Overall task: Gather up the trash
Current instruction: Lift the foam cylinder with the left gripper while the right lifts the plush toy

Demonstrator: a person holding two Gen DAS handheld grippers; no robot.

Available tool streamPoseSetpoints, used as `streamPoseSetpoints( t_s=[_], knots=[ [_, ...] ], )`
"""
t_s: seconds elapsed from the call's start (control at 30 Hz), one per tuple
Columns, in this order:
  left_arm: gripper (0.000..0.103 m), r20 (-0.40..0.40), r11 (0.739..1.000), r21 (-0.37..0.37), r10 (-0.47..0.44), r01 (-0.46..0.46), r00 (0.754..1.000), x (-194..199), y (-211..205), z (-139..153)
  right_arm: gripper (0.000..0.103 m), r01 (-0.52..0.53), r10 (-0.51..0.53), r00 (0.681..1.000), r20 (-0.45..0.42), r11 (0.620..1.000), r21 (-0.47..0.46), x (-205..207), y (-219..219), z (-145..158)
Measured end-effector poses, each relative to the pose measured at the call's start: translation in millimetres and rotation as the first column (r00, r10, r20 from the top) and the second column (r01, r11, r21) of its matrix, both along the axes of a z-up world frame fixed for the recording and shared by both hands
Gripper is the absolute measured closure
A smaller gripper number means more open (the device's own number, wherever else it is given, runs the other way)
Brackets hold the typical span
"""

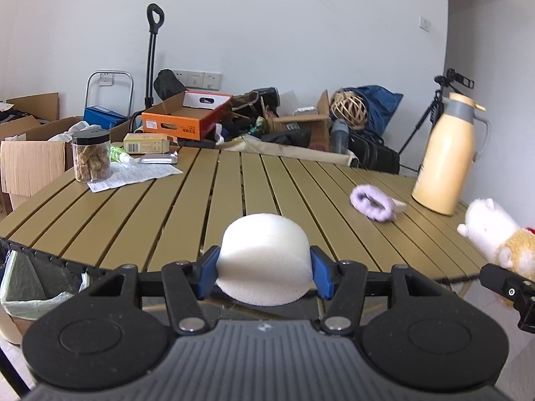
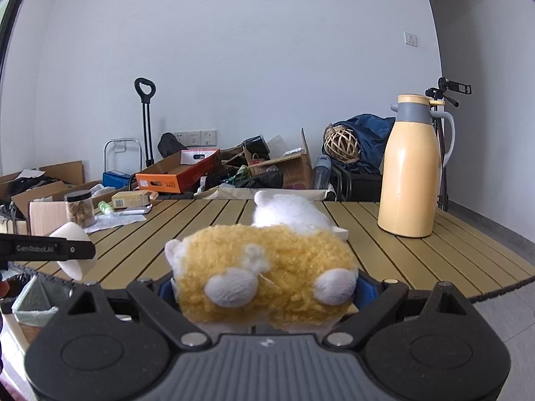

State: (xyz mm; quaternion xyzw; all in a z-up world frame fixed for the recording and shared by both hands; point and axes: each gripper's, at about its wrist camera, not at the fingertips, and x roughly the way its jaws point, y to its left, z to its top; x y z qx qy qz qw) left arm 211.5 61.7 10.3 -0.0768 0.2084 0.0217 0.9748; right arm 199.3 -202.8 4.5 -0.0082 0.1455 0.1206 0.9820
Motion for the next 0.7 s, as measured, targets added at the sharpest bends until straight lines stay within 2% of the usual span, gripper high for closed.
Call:
streamPoseSetpoints(
  t_s=[0.37,0.7],
  knots=[
    [0.045,-0.089,0.996,0.063,-0.058,0.064,0.994,-30,-25,-31,0.009,-0.045,0.044,0.995,-0.087,0.999,-0.008,-24,-3,-34],
    [0.045,-0.216,0.989,0.088,-0.1,0.121,0.971,-37,-36,-76,0.009,-0.077,0.071,0.975,-0.213,0.997,-0.024,-34,2,-77]
  ],
)
